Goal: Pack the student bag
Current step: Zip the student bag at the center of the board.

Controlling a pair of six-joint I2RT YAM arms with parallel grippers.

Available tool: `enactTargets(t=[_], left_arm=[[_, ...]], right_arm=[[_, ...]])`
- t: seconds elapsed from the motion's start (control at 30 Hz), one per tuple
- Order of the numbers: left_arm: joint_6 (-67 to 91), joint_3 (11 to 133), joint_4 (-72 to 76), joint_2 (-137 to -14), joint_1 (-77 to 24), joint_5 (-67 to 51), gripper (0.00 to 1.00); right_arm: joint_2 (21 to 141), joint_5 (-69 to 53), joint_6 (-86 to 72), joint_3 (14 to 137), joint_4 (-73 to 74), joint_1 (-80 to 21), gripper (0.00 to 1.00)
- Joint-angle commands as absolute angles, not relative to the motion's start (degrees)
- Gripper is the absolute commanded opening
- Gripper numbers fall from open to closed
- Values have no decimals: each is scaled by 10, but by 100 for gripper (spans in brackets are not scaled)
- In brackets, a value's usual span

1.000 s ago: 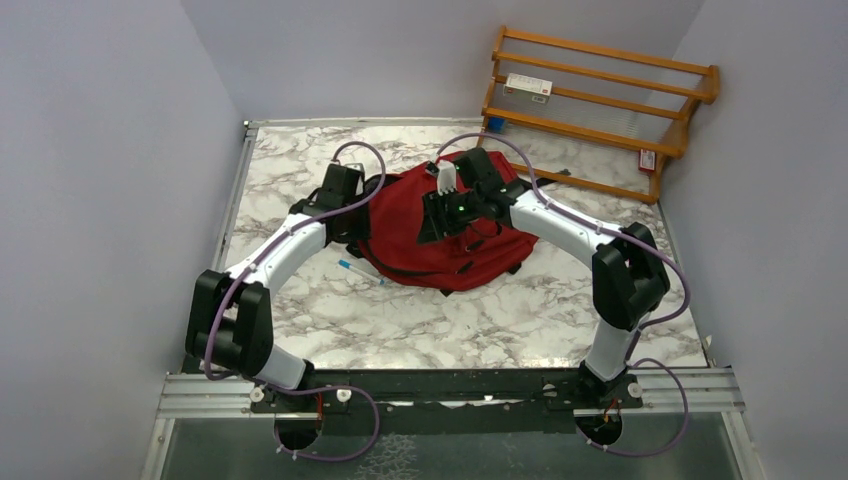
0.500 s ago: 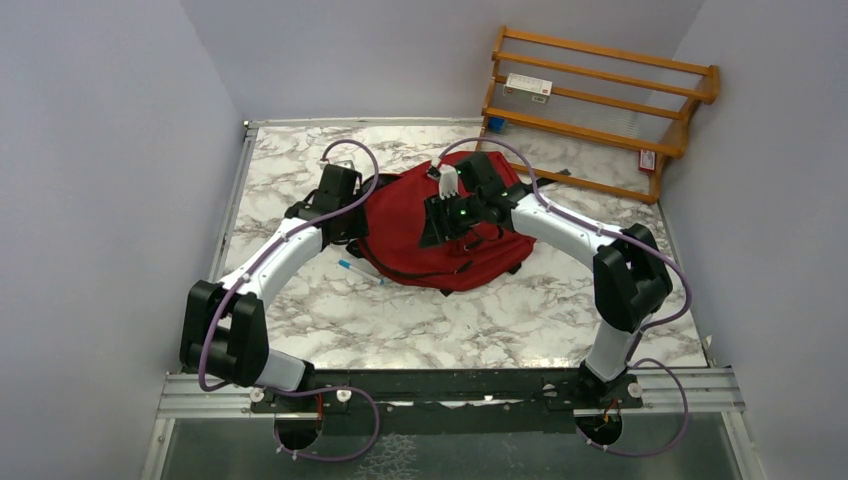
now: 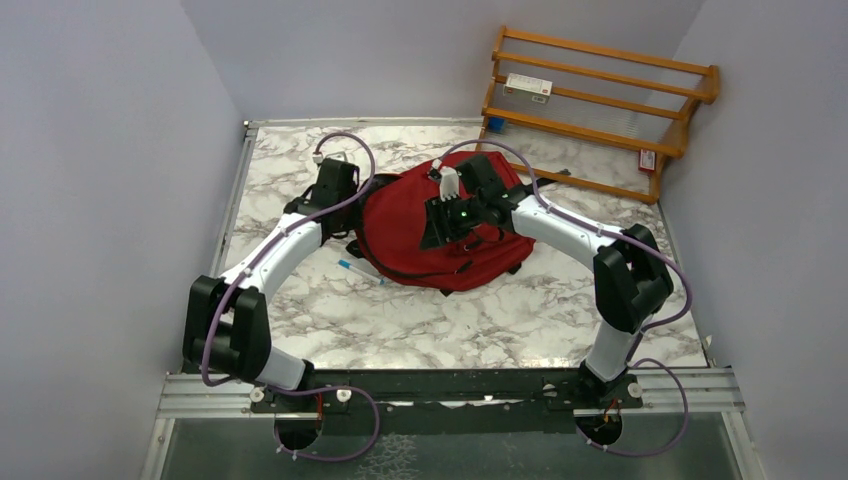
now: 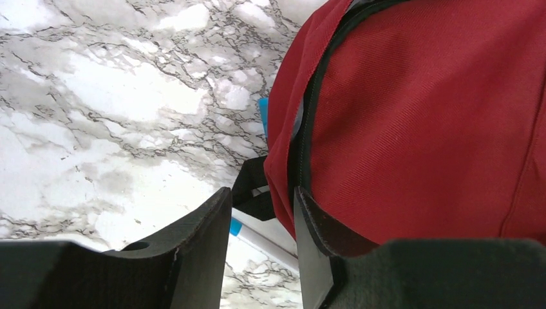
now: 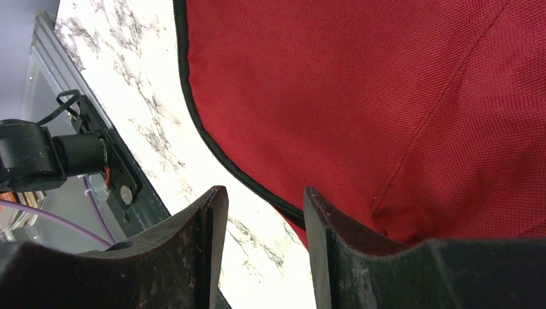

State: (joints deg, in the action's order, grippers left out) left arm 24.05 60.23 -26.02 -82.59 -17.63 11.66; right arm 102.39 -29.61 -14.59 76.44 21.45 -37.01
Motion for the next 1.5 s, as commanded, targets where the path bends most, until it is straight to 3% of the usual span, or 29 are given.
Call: enactTargets(t=[0.0,0.4,0.63,1.0,1.13,1.4,1.47], left_arm=[[231,601,-250,-843,-174,134,40],[235,552,-246,-838,-190,119,35],[252,539,-232,-836,-192,107,42],[275,539,-187,-857,-192,81,43],[281,534,-178,-863,-192,70,34],[279,536,-182,-841,-192,55,2],[276,546,-193,-833,-192,44,0]], right_arm=[[1002,-292,-150,759,197,-369,51],[1005,-297,-153,757,192,-369,51],[1006,-299,-155,755,192,-369,51],[1003,-297,-153,752,197,-369,51],[1002,-297,-153,751,199,-370,51],[1003,-296,-152,752,199,-369,51],[1004,-300,-151,755,200,-369,51]])
